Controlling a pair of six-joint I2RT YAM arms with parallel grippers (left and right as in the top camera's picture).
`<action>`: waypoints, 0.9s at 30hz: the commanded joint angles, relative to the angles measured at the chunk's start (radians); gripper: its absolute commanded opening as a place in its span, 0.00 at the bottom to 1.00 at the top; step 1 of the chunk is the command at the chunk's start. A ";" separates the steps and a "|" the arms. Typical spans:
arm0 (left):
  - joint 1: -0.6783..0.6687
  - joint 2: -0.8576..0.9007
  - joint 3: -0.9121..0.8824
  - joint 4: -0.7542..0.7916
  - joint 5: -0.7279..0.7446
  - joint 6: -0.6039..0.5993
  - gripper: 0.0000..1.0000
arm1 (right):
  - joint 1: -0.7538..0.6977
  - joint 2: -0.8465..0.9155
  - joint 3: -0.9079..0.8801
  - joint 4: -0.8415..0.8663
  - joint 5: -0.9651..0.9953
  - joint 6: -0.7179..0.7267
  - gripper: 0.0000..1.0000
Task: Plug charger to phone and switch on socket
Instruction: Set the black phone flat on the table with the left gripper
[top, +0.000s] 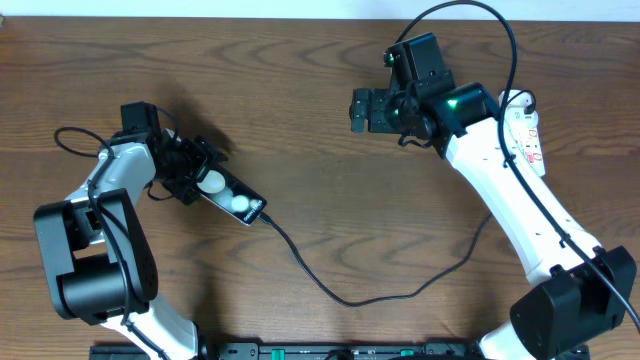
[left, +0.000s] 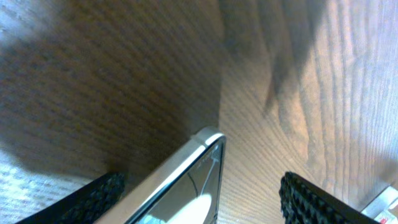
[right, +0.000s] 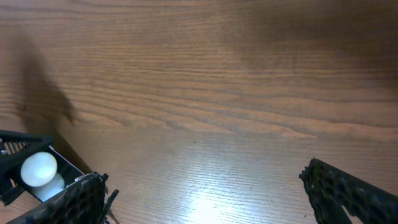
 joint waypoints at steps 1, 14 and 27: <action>0.004 0.105 -0.082 -0.002 -0.168 -0.047 0.80 | 0.004 -0.016 0.012 0.002 0.009 0.007 0.99; 0.004 0.105 -0.082 0.059 -0.164 -0.049 0.93 | 0.004 -0.016 0.012 0.002 0.010 0.007 0.99; 0.004 0.105 -0.082 0.018 -0.164 -0.049 0.93 | 0.004 -0.016 0.012 0.002 0.009 0.007 0.99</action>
